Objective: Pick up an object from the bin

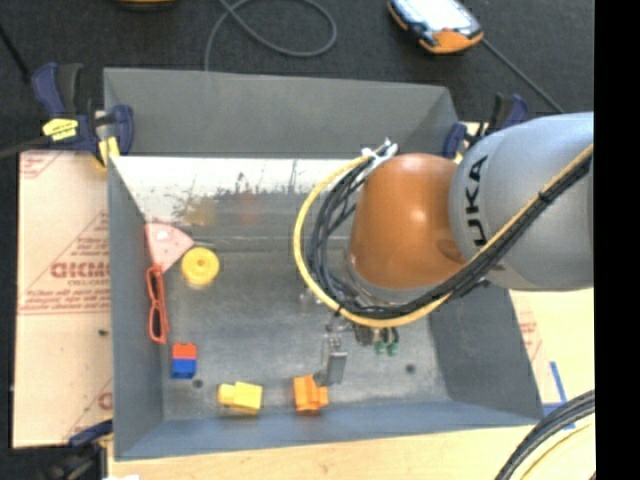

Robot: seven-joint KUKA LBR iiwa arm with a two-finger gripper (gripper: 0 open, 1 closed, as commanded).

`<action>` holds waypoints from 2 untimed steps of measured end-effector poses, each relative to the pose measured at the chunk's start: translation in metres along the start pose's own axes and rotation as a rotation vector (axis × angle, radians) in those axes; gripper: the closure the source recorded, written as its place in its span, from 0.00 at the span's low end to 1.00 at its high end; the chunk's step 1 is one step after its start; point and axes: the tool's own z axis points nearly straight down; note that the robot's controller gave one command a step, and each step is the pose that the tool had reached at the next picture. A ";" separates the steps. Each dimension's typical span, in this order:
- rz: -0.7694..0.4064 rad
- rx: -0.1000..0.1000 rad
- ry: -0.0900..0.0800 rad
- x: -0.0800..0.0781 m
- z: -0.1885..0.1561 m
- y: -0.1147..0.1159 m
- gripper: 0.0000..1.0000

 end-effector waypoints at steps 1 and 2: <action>0.003 -0.001 -0.008 -0.002 -0.004 0.000 0.00; -0.232 0.001 -0.016 0.009 0.043 0.010 0.00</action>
Offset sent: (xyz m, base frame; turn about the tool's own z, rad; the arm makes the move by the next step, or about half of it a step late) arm -0.0260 0.0212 -0.1009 -0.4870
